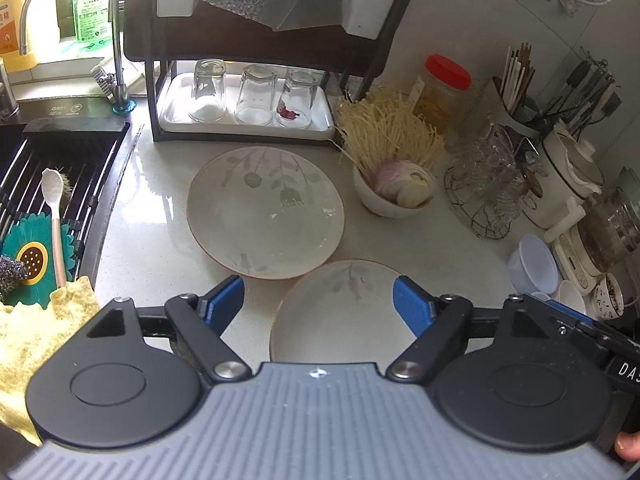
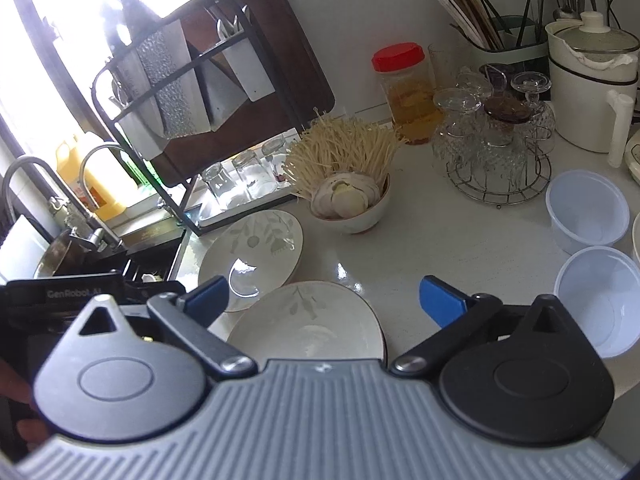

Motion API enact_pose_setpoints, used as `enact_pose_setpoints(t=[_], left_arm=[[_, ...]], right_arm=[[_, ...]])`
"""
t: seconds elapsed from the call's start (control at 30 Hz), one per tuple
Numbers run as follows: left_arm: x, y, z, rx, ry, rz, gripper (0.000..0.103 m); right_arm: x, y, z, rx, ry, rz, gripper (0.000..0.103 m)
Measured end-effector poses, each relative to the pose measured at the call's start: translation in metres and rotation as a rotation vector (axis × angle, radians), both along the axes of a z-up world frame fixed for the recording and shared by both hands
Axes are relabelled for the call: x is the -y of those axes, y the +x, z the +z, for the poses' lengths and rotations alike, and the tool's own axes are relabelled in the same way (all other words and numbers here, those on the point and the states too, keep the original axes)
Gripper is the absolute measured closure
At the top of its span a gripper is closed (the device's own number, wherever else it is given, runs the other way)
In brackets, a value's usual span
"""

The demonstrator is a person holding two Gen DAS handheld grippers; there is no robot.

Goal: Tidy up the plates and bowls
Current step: 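Move both open grippers to the rim of the stacked plates, then close both grippers on the rim of the stacked plates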

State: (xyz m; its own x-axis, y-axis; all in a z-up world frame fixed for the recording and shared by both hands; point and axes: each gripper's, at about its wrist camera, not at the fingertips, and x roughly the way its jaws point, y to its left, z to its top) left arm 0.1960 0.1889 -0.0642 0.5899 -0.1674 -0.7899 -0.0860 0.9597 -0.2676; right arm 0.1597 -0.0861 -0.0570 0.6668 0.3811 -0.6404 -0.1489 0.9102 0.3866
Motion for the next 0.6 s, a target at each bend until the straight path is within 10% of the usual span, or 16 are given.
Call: enact_pose_setpoints(t=[0.6], left_arm=[[-0.084,0.082,-0.061,-0.049,-0.102,0.009,0.020]], right_arm=[[-0.053,0.074,-0.058,-0.164,0.127,-0.045,0.003]])
